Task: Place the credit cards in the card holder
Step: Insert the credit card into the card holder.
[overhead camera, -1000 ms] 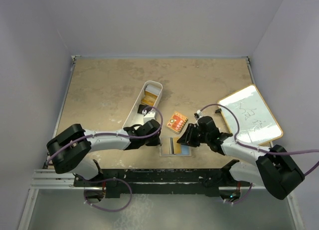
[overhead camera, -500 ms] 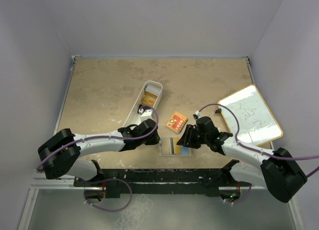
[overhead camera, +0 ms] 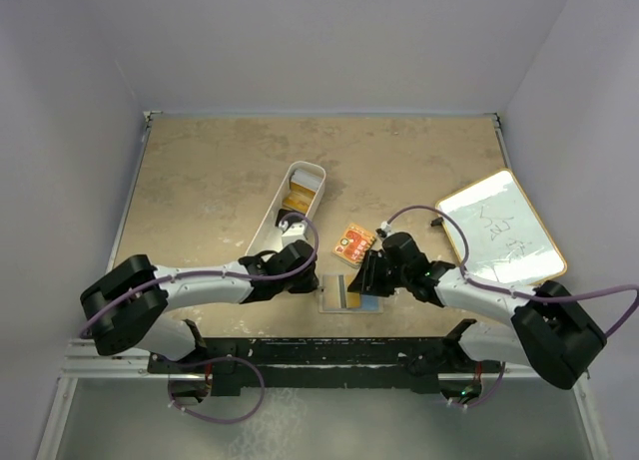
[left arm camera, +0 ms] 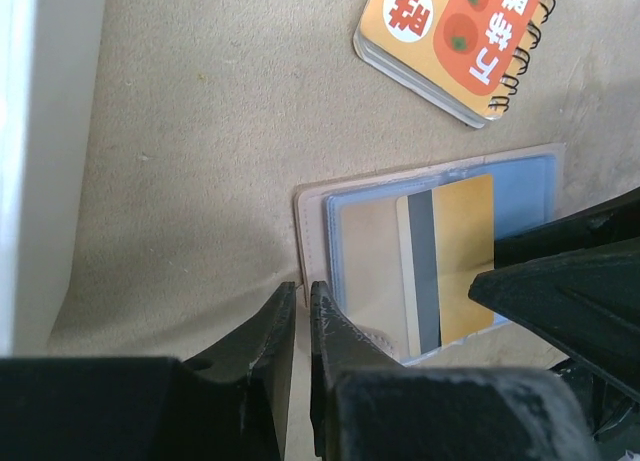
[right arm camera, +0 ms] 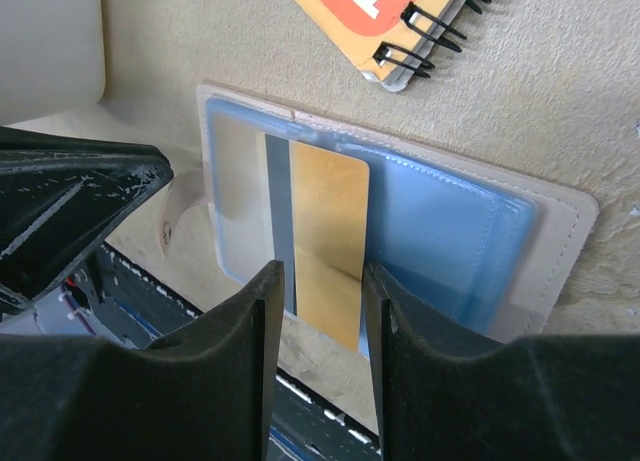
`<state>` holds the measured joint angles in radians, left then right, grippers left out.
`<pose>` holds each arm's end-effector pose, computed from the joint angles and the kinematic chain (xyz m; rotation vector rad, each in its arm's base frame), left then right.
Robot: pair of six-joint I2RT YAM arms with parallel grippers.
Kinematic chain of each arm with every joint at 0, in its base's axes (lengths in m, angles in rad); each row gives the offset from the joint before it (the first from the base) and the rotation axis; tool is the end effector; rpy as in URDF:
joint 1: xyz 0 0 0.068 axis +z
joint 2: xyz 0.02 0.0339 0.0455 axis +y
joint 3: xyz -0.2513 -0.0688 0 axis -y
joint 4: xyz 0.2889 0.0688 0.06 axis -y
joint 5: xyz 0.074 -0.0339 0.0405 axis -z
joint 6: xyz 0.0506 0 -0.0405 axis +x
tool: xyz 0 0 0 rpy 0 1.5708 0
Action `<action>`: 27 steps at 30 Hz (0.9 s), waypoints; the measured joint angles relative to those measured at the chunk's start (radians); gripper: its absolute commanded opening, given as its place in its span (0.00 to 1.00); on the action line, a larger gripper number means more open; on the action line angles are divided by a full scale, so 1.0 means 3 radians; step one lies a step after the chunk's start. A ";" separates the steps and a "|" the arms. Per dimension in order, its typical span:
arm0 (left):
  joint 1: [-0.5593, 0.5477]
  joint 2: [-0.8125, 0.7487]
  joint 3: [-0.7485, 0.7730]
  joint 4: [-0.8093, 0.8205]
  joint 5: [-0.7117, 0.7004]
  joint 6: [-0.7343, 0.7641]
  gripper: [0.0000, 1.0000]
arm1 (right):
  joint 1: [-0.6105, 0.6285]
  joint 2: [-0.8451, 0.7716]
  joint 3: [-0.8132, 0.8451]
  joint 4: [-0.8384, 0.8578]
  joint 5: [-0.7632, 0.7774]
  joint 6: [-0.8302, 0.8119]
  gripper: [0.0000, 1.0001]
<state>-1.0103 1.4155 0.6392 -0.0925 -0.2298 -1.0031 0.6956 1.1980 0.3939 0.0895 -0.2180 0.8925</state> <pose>0.1740 -0.2555 0.1080 -0.0970 2.5097 -0.6216 0.1967 0.1784 0.1002 0.1216 2.5031 1.0066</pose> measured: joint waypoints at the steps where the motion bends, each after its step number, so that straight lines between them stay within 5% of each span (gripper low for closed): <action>1: 0.0000 0.0013 0.0000 0.0003 0.0006 0.0000 0.07 | 0.0000 0.0019 0.0006 0.0003 0.0000 0.0003 0.37; 13: 0.0000 0.0132 0.0000 0.0075 0.0088 0.0000 0.05 | 0.0061 0.0151 0.0057 0.0136 0.0017 0.0104 0.23; 27: 0.0000 0.0187 0.0000 0.0126 0.0123 -0.0001 0.03 | 0.0118 0.0216 0.0057 0.0243 0.0090 0.0229 0.25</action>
<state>-1.0103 1.4715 0.6392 -0.0547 -0.1928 -1.0035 0.7311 1.2629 0.4110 0.1623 -0.1909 0.9611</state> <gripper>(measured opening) 0.032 0.274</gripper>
